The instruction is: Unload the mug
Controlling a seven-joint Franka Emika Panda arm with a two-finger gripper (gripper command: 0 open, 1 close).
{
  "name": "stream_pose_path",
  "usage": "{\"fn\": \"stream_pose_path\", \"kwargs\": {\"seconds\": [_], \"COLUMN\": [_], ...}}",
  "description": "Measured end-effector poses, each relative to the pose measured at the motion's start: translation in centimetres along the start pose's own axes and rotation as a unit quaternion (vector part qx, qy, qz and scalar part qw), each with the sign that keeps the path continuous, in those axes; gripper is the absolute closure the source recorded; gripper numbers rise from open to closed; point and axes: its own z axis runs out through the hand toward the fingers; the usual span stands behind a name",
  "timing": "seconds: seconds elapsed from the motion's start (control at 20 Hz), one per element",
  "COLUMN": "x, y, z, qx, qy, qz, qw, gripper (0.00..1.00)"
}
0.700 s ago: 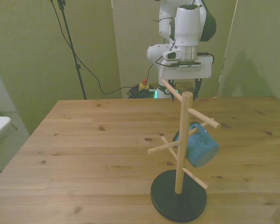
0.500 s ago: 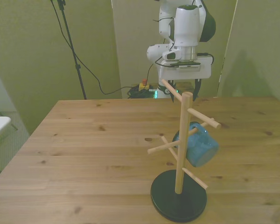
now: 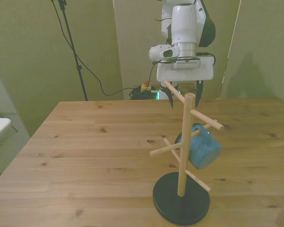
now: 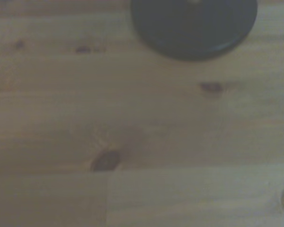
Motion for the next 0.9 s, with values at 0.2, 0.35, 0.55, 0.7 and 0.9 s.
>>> {"fn": "stream_pose_path", "kwargs": {"seconds": [0.2, 0.35, 0.55, 0.7, 0.9], "x": [2.7, 4.2, 5.4, 6.3, 7.0], "y": [-1.6, -3.2, -4.8, -5.7, -7.8], "z": [1.8, 2.9, 3.8, 4.2, 4.6], "qx": [0.026, 0.051, 0.072, 0.076, 0.08], "qy": [0.025, 0.05, 0.081, 0.101, 0.116], "qz": [0.0, -0.002, -0.012, -0.016, -0.021], "qw": [0.9993, 0.9975, 0.994, 0.9918, 0.9898], "gripper": [0.0, 0.0, 0.0, 0.0, 0.0]}}
